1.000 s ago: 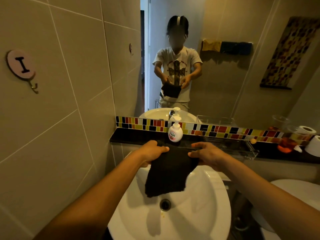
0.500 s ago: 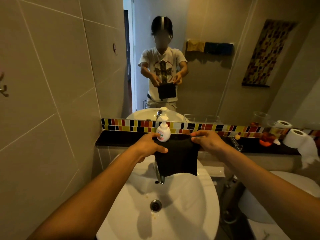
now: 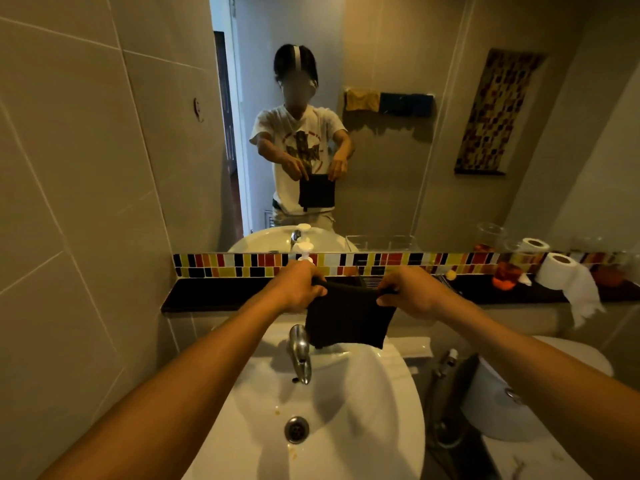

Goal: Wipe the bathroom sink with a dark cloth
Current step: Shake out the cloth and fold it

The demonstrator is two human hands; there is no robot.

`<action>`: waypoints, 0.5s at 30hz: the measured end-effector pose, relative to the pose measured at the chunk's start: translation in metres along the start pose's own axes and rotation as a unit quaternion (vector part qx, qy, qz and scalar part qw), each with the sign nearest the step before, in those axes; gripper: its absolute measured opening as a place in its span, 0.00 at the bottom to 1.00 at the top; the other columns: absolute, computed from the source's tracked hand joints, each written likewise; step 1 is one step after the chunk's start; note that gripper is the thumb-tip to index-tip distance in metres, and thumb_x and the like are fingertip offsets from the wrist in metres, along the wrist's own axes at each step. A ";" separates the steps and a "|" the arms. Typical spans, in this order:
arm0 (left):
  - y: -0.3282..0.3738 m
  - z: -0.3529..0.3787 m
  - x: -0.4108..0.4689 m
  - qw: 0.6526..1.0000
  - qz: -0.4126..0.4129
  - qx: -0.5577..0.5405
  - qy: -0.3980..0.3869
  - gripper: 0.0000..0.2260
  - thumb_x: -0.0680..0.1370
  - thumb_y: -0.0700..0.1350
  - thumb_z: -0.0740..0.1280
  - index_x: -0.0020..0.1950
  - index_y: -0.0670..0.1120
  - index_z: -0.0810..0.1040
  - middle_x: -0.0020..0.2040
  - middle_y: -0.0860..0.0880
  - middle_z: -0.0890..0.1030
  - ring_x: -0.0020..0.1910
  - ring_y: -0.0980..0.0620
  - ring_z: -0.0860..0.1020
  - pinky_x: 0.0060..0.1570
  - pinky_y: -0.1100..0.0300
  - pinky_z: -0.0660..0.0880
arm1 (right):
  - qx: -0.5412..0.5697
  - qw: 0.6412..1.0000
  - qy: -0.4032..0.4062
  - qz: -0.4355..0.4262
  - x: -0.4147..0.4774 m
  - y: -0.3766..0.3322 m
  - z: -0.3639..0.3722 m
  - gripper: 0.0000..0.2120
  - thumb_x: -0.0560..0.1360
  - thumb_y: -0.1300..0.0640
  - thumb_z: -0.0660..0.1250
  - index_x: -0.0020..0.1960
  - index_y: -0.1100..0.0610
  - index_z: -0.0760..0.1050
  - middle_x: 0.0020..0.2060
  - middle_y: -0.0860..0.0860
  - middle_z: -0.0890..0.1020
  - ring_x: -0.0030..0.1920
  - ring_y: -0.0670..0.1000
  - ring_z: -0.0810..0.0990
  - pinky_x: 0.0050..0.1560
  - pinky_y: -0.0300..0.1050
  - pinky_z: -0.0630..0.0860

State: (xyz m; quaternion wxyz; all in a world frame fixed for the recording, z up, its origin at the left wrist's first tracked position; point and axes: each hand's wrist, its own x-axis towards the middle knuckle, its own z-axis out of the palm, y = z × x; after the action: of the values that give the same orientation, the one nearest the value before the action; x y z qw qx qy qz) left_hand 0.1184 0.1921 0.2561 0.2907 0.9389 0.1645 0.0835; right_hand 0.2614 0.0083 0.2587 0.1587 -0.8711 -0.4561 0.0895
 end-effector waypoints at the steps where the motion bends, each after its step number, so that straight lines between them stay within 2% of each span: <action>1: 0.002 0.004 0.005 1.000 0.004 0.009 0.000 0.10 0.78 0.43 0.66 0.57 0.43 0.80 0.54 0.44 0.81 0.53 0.49 0.79 0.53 0.57 0.76 | -0.012 1.000 0.001 0.001 0.001 0.005 -0.002 0.07 0.74 0.54 0.68 0.52 0.51 0.80 0.44 0.46 0.79 0.47 0.47 0.78 0.47 0.41 0.74; 6: 0.010 0.027 0.030 0.999 0.025 0.029 -0.006 0.10 0.78 0.47 0.66 0.56 0.45 0.80 0.51 0.46 0.82 0.50 0.51 0.79 0.53 0.55 0.77 | -0.040 0.999 -0.003 0.003 0.009 0.041 -0.017 0.07 0.75 0.55 0.67 0.53 0.52 0.78 0.48 0.49 0.80 0.48 0.48 0.78 0.50 0.43 0.75; 8: 0.017 0.033 0.042 0.998 0.045 0.038 -0.004 0.10 0.78 0.47 0.66 0.56 0.45 0.80 0.53 0.47 0.79 0.50 0.52 0.77 0.51 0.58 0.75 | -0.032 0.999 -0.020 0.005 0.014 0.059 -0.025 0.08 0.75 0.56 0.67 0.54 0.52 0.77 0.49 0.49 0.80 0.51 0.49 0.79 0.53 0.45 0.76; 10: 0.022 0.037 0.056 0.998 0.055 0.021 -0.009 0.10 0.78 0.46 0.65 0.56 0.44 0.80 0.57 0.47 0.77 0.53 0.51 0.76 0.51 0.59 0.73 | -0.030 0.999 -0.045 0.003 0.022 0.074 -0.035 0.08 0.76 0.56 0.66 0.55 0.54 0.77 0.50 0.50 0.80 0.52 0.49 0.78 0.56 0.47 0.75; 13: 0.028 0.039 0.085 0.997 0.055 -0.031 -0.032 0.12 0.78 0.45 0.65 0.60 0.43 0.79 0.57 0.46 0.80 0.55 0.51 0.77 0.52 0.61 0.72 | 0.009 0.998 -0.061 -0.005 0.039 0.100 -0.053 0.08 0.77 0.56 0.65 0.54 0.54 0.78 0.47 0.49 0.80 0.48 0.47 0.78 0.50 0.43 0.74; 15: 0.031 0.040 0.105 0.997 0.051 -0.042 -0.036 0.12 0.77 0.45 0.67 0.59 0.45 0.79 0.54 0.46 0.81 0.53 0.51 0.78 0.55 0.56 0.75 | 0.037 0.996 -0.078 0.002 0.051 0.117 -0.066 0.07 0.77 0.55 0.64 0.52 0.54 0.78 0.45 0.49 0.80 0.45 0.46 0.77 0.45 0.41 0.72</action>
State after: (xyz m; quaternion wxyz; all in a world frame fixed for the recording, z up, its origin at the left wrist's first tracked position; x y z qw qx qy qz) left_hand 0.2346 0.1852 0.2475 0.3309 0.9354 0.1019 0.0712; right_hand 0.3999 -0.0251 0.2778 0.1541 -0.8557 -0.4622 0.1743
